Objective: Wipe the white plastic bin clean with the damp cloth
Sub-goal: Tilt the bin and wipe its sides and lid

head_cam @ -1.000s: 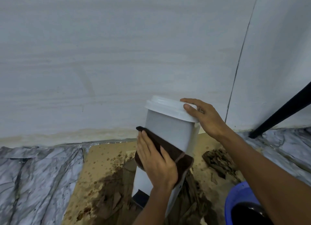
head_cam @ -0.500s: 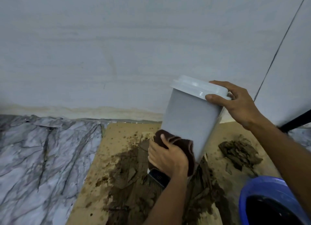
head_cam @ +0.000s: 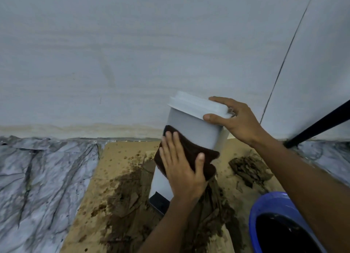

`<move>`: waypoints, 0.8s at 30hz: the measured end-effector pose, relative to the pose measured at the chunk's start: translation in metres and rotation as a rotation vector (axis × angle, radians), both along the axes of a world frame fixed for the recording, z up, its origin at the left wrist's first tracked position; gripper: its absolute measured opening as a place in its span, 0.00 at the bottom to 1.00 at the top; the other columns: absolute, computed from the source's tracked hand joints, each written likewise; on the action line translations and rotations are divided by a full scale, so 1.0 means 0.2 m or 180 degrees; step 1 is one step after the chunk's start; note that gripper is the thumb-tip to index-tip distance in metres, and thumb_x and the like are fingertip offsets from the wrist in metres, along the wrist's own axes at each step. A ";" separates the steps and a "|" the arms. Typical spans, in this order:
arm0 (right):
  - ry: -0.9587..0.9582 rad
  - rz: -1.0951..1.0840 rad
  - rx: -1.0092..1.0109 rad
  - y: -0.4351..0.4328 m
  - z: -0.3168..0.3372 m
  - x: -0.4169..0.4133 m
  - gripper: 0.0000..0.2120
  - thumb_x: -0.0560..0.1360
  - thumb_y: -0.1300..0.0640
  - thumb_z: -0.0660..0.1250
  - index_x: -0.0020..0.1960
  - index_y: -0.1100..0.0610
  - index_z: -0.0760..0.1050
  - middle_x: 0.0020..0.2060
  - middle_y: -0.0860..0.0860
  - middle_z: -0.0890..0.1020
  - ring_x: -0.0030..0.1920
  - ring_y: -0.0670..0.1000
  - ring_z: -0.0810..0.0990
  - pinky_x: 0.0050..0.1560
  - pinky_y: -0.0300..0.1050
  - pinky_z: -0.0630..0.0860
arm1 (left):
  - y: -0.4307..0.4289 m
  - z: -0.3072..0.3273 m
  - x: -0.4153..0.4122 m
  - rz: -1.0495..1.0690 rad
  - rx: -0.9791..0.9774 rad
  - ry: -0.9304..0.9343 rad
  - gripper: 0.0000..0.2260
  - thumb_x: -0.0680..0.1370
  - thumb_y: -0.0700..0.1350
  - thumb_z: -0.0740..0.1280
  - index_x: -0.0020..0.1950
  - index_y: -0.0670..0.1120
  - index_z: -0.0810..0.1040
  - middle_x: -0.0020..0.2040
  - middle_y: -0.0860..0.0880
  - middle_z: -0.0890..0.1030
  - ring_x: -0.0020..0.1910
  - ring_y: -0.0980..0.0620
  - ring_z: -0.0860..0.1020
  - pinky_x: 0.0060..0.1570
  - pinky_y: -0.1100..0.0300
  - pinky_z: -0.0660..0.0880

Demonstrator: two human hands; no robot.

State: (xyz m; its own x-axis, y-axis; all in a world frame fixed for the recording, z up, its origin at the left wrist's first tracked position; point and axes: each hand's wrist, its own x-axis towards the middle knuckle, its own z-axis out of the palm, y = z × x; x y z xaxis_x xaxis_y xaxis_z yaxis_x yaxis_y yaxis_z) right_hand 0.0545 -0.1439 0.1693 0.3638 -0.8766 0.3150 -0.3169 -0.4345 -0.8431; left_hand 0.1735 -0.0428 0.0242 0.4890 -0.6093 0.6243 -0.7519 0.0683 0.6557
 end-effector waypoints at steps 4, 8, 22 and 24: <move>0.0414 -0.0009 -0.0274 0.10 0.01 0.09 0.38 0.56 0.25 0.72 0.63 0.39 0.77 0.66 0.38 0.76 0.64 0.42 0.72 0.64 0.46 0.73 | 0.02 0.06 0.05 0.0679 0.0101 0.1681 0.30 0.83 0.59 0.52 0.82 0.46 0.59 0.81 0.45 0.62 0.80 0.46 0.59 0.80 0.48 0.52; 0.0918 -0.0002 -0.0447 0.20 0.02 0.15 0.44 0.57 0.21 0.67 0.69 0.39 0.73 0.71 0.42 0.72 0.70 0.47 0.68 0.71 0.53 0.67 | 0.02 0.12 0.20 0.0845 -0.0084 0.2639 0.14 0.85 0.46 0.56 0.66 0.43 0.75 0.58 0.47 0.78 0.62 0.40 0.76 0.63 0.45 0.72; 0.2321 0.0343 -0.0993 0.69 -0.13 0.17 0.53 0.59 0.16 0.57 0.78 0.40 0.55 0.79 0.41 0.54 0.79 0.46 0.46 0.78 0.56 0.51 | 0.31 0.58 0.73 -0.0609 -0.0375 0.4502 0.21 0.84 0.58 0.60 0.62 0.44 0.82 0.59 0.43 0.85 0.57 0.43 0.82 0.60 0.45 0.78; 0.2567 0.0432 -0.0992 0.74 -0.14 0.19 0.55 0.59 0.16 0.55 0.79 0.42 0.51 0.80 0.43 0.51 0.79 0.47 0.44 0.78 0.59 0.48 | 0.35 0.65 0.70 -0.0654 0.0559 0.2548 0.15 0.84 0.56 0.61 0.55 0.51 0.84 0.50 0.53 0.87 0.53 0.49 0.84 0.52 0.55 0.80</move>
State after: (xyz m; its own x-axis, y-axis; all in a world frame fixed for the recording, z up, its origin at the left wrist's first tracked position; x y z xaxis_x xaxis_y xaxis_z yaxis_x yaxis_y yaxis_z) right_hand 0.0930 0.0043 0.1411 0.6739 -0.7264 0.1347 -0.6943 -0.6850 -0.2207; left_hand 0.3129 0.0275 0.1549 0.6122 -0.7903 0.0245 -0.0398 0.0002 0.9992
